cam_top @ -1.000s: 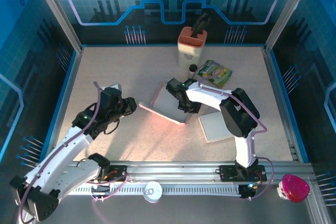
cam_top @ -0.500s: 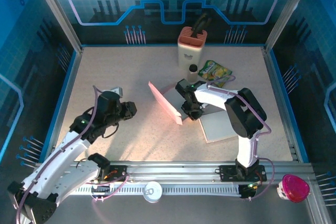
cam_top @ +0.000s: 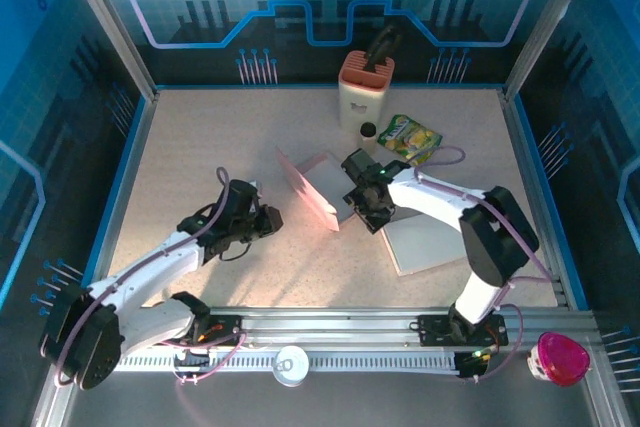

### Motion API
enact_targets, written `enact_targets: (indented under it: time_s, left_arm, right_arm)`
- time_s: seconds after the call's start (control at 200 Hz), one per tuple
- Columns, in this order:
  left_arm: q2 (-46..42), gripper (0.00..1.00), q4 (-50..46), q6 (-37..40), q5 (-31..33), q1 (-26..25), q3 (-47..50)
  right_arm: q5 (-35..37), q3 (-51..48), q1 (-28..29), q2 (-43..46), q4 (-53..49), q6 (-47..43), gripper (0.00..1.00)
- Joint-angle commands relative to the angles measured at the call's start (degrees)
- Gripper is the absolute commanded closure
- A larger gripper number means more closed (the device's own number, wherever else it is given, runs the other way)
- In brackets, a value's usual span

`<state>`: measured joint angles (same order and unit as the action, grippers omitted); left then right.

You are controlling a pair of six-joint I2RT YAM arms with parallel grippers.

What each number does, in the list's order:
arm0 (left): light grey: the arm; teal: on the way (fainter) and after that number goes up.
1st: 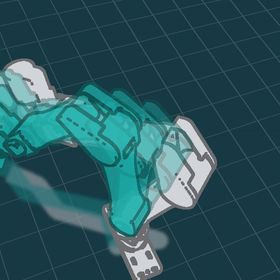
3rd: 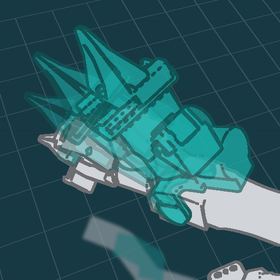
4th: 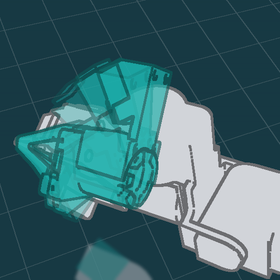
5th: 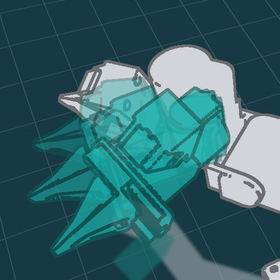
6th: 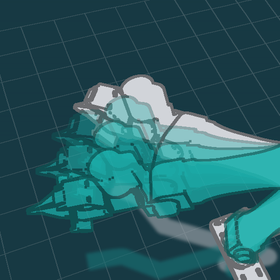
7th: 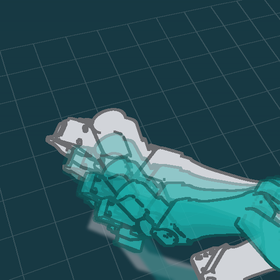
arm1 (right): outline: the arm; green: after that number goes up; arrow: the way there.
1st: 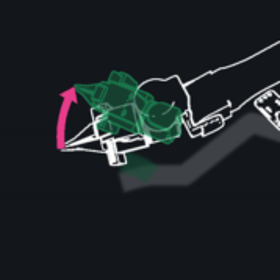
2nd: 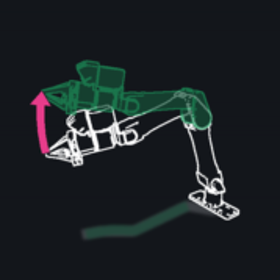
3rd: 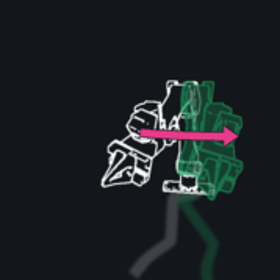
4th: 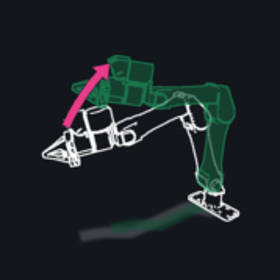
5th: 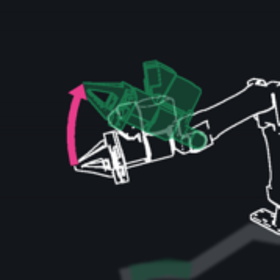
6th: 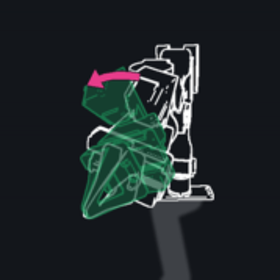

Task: Fold the paper box

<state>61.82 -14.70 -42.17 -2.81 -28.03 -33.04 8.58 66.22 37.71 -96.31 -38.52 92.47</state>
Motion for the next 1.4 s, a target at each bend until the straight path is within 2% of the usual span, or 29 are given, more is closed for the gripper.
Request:
enact_targets:
  time_s: [0.0,0.095,0.155,0.24,0.3,0.365,0.495,0.605,0.825,1.121,1.396]
  left_arm:
    - [1.56,0.77,5.79,-1.57,-1.56,-0.53,0.74]
    - [3.45,0.77,7.20,-2.37,-1.81,-0.57,0.91]
    - [4.32,0.78,8.53,-2.87,-2.15,-0.54,1.29]
    - [5.61,0.78,10.16,-3.67,-2.55,-0.55,1.95]
    - [6.81,0.79,11.69,-4.42,-2.75,-0.55,2.62]
    - [8.54,0.80,13.86,-5.24,-3.27,-0.59,3.19]
    - [12.61,0.83,19.59,-8.05,-4.31,-0.68,4.51]
    - [15.58,0.85,23.90,-10.12,-3.87,-0.64,5.43]
    - [20.53,0.85,26.63,-10.88,-2.28,-0.63,4.15]
    - [26.73,0.86,31.88,-11.21,-2.20,1.36,2.89]
    - [29.73,0.86,34.75,-10.21,-5.68,5.91,2.29]
  right_arm:
    - [7.15,3.67,1.26,4.16,-1.80,-7.32,0.32]
    - [11.41,4.54,1.47,6.38,-0.18,-17.06,0.34]
    - [10.50,3.54,-0.12,6.80,4.05,-26.76,0.37]
    - [8.65,2.55,-3.49,5.62,4.36,-35.69,0.54]
    - [8.46,0.22,-5.86,5.26,5.53,-39.95,0.61]
    - [4.72,-3.94,-8.80,4.73,10.83,-43.70,0.69]
    - [-3.94,-7.01,-13.24,-0.25,19.46,-48.88,0.73]
    - [-5.57,-5.02,-14.46,-4.58,21.02,-51.50,0.74]
    - [-6.48,-1.78,-15.65,-9.14,19.61,-54.97,0.77]
    - [-13.71,-6.25,-15.27,-7.24,23.90,-54.50,0.78]
    - [-17.43,-11.97,-13.29,-3.64,27.62,-51.06,0.79]
